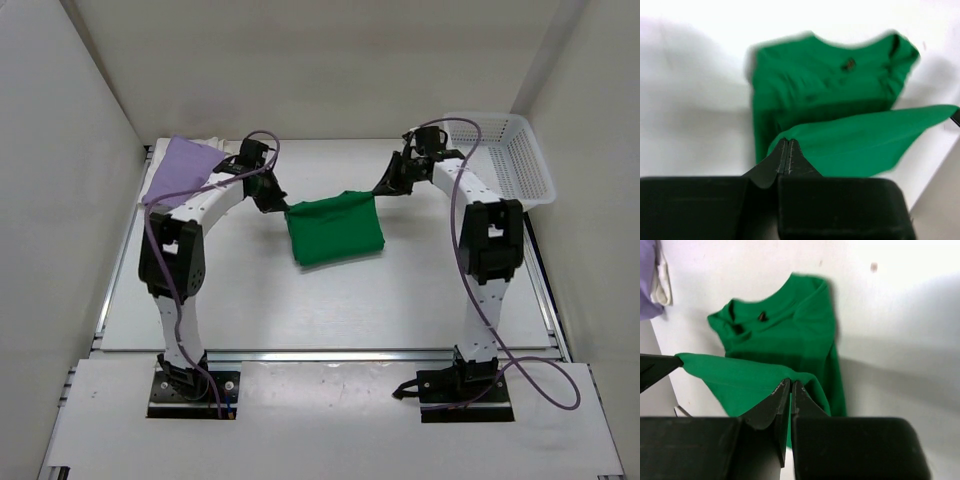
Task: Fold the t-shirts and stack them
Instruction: Fold the long partially folded tshirt into a neat square, then put the neatly folded tshirt into the corner of the board with the left arm
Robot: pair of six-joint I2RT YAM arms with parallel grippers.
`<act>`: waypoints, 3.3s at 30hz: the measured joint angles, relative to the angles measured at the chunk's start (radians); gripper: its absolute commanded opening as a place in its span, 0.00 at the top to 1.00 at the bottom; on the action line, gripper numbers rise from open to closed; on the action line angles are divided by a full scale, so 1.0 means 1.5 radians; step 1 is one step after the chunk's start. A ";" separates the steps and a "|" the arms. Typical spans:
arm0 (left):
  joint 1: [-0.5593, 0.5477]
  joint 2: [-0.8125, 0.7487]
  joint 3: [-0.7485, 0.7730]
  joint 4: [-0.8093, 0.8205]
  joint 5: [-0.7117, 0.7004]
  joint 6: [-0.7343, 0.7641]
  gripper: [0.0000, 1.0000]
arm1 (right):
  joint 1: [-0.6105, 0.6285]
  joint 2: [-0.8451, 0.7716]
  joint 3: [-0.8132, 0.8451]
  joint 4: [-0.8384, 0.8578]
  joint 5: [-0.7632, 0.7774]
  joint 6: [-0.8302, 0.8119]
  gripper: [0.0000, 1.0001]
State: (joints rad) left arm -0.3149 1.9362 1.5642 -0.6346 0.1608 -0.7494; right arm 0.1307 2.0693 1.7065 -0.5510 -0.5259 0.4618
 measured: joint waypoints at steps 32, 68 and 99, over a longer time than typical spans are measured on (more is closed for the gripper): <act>-0.124 -0.049 -0.199 0.294 0.042 -0.102 0.77 | 0.009 -0.197 -0.160 0.047 -0.102 -0.049 1.00; 0.059 -0.125 -0.436 0.414 0.060 -0.064 0.02 | 0.028 -0.218 -0.225 0.124 -0.159 -0.020 0.48; 0.071 0.131 0.168 0.363 0.088 -0.074 1.00 | -0.081 -0.503 -0.554 0.184 -0.233 0.064 0.51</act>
State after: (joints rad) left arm -0.2081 2.1334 1.8168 -0.0906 0.2928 -0.8604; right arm 0.0097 1.3144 0.8761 -0.2756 -0.8749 0.5571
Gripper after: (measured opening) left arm 0.169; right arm 0.489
